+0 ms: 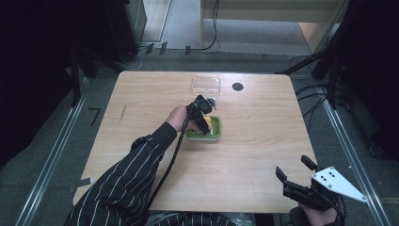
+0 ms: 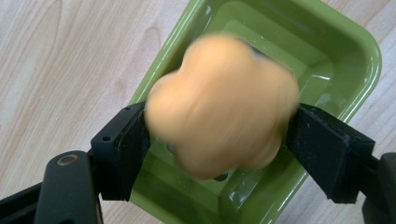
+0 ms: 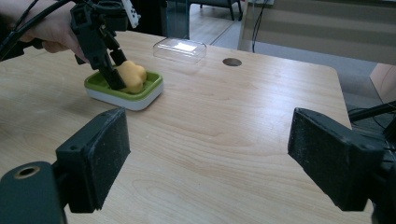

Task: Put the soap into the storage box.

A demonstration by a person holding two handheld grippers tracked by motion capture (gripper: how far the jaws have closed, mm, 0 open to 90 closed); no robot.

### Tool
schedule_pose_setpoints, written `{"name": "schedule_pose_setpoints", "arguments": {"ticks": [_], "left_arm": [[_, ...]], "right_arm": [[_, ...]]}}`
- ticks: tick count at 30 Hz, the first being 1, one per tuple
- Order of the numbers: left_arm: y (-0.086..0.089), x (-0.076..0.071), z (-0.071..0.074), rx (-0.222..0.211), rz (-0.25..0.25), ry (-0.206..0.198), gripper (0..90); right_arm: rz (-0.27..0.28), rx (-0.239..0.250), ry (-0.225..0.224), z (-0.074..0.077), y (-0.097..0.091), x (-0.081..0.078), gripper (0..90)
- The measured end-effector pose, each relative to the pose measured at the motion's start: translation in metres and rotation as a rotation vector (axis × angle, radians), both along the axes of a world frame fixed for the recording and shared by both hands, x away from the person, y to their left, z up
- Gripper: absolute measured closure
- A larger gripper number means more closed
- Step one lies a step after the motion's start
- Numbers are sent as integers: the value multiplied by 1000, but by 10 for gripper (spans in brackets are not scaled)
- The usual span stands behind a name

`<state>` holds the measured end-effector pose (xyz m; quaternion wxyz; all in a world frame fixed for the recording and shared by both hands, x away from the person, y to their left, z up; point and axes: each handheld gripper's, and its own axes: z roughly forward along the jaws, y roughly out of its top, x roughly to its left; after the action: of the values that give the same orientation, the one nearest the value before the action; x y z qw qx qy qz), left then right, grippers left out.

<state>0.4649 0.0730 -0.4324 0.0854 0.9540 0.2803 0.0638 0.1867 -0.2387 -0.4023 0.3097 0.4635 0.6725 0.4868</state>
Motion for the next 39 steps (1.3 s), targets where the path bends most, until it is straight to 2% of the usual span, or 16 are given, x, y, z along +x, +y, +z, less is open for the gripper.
{"name": "schedule_pose_setpoints", "arguments": {"ticks": [9, 17, 22, 28, 34, 39], "left_arm": [[1, -1, 3, 3, 2, -6, 210], [1, -2, 7, -11, 13, -39, 160], [4, -1, 11, -25, 21, -41, 135], [7, -5, 17, -21, 22, -32, 106], [16, -10, 23, -26, 40, -28, 99], [30, -16, 26, -16, 62, -16, 98]], "right_arm": [[2, -1, -2, 0, 0, 0, 134], [2, 1, 1, 0, 0, 0, 134], [2, 1, -2, 0, 0, 1, 135], [3, 1, -2, 0, 0, 1, 134], [2, 3, -3, 0, 0, 0, 134], [4, 1, -5, 0, 0, 1, 134]]}}
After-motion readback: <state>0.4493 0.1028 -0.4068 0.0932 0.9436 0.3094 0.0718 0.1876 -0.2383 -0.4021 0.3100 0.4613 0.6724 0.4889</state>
